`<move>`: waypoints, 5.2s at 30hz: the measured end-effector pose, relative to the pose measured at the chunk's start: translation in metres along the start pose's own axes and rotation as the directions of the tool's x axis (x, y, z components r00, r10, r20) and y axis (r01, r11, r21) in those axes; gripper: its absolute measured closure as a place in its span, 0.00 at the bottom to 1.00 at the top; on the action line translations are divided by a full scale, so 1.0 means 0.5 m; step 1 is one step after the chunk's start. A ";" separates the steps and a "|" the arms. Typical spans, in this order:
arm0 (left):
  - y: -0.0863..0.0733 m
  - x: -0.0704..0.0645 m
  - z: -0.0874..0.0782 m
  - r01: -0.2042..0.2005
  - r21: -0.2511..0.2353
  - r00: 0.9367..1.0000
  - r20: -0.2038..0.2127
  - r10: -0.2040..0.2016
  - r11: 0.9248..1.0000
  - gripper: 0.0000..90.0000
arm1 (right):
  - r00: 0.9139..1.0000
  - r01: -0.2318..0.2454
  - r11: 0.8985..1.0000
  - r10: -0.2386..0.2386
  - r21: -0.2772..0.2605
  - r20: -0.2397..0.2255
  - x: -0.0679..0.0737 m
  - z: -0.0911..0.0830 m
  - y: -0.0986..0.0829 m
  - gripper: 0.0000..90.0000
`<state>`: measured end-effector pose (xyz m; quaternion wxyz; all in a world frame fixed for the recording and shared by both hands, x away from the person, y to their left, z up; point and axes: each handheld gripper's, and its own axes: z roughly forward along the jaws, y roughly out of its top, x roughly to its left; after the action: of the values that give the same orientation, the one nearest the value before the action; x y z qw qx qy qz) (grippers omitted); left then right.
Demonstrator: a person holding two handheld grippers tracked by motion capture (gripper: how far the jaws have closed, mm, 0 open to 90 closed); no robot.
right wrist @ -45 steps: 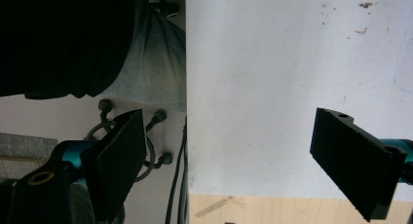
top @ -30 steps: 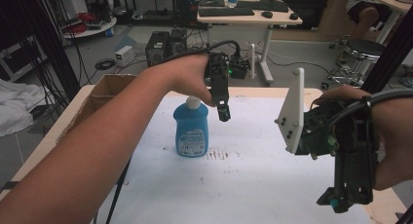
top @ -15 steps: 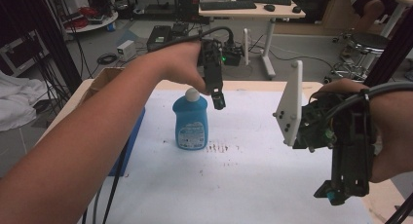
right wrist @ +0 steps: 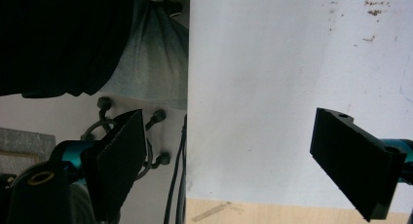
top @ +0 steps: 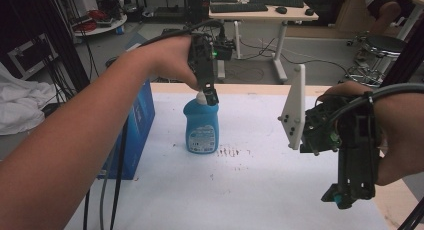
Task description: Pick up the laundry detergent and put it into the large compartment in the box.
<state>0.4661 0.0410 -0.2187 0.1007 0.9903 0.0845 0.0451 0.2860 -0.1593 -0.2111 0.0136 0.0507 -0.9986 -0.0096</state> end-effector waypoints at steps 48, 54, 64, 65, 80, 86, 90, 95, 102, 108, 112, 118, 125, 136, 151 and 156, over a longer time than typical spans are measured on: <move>-0.032 0.021 0.144 -0.051 0.106 0.995 0.085 0.043 0.993 0.02 | 1.000 0.001 1.000 -0.001 -0.008 -0.007 -0.006 0.021 0.011 0.14; -0.029 0.020 0.153 -0.064 0.110 0.995 0.078 0.056 0.992 0.02 | 1.000 0.000 1.000 0.000 -0.007 -0.006 -0.008 0.022 0.011 0.14; -0.027 0.022 0.158 -0.072 0.121 0.995 0.079 0.063 0.990 0.05 | 1.000 -0.009 1.000 0.009 -0.005 0.000 -0.006 0.022 0.007 0.14; -0.027 0.022 0.158 -0.073 0.122 0.995 0.080 0.063 0.990 0.05 | 1.000 -0.010 1.000 0.010 -0.003 -0.001 -0.007 0.022 0.007 0.14; -0.027 0.021 0.156 -0.074 0.110 0.994 0.089 0.064 0.991 0.13 | 1.000 0.003 1.000 -0.003 -0.007 -0.001 -0.012 0.025 0.012 0.14; -0.027 0.020 0.156 -0.077 0.117 0.994 0.088 0.067 0.990 0.19 | 1.000 0.004 1.000 -0.004 -0.006 0.001 -0.012 0.026 0.012 0.14; -0.027 0.019 0.157 -0.075 0.117 0.994 0.086 0.065 0.990 0.19 | 1.000 0.003 1.000 -0.003 -0.006 0.002 -0.011 0.026 0.013 0.14; -0.028 0.020 0.156 -0.073 0.118 0.994 0.089 0.062 0.990 0.22 | 1.000 0.004 1.000 -0.004 -0.006 0.002 -0.011 0.026 0.013 0.14; -0.026 0.020 0.158 -0.076 0.126 0.994 0.086 0.066 0.989 0.25 | 1.000 0.003 1.000 -0.003 -0.006 0.002 -0.011 0.027 0.012 0.14; -0.027 0.021 0.159 -0.070 0.127 0.994 0.092 0.059 0.989 0.28 | 1.000 0.003 1.000 -0.003 -0.005 0.003 -0.011 0.028 0.011 0.14; -0.027 0.021 0.157 -0.072 0.125 0.994 0.092 0.061 0.990 0.29 | 1.000 0.000 1.000 0.000 -0.003 0.000 -0.012 0.029 0.008 0.14; -0.025 0.020 0.158 -0.073 0.126 0.994 0.092 0.062 0.989 0.32 | 1.000 0.000 1.000 0.000 -0.004 0.000 -0.013 0.031 0.008 0.14; -0.025 0.020 0.158 -0.080 0.126 0.993 0.091 0.069 0.989 0.34 | 1.000 -0.002 1.000 0.002 -0.005 -0.002 -0.014 0.033 0.007 0.14; -0.025 0.020 0.157 -0.105 0.136 0.992 0.087 0.093 0.985 0.43 | 1.000 -0.006 1.000 0.006 -0.003 -0.005 -0.017 0.038 0.009 0.14; -0.035 0.021 0.145 0.002 0.144 0.994 0.109 -0.018 0.990 0.44 | 1.000 -0.007 1.000 0.007 -0.014 -0.002 -0.014 0.040 0.005 0.14; -0.044 0.003 0.113 0.015 0.150 0.996 0.082 -0.027 0.989 0.44 | 1.000 0.007 1.000 -0.007 -0.009 -0.003 -0.016 0.044 0.011 0.14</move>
<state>0.4699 0.0515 -0.2782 0.0301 0.9951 0.0938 -0.0041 0.2925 -0.1527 -0.2330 0.0152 0.0540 -0.9983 -0.0139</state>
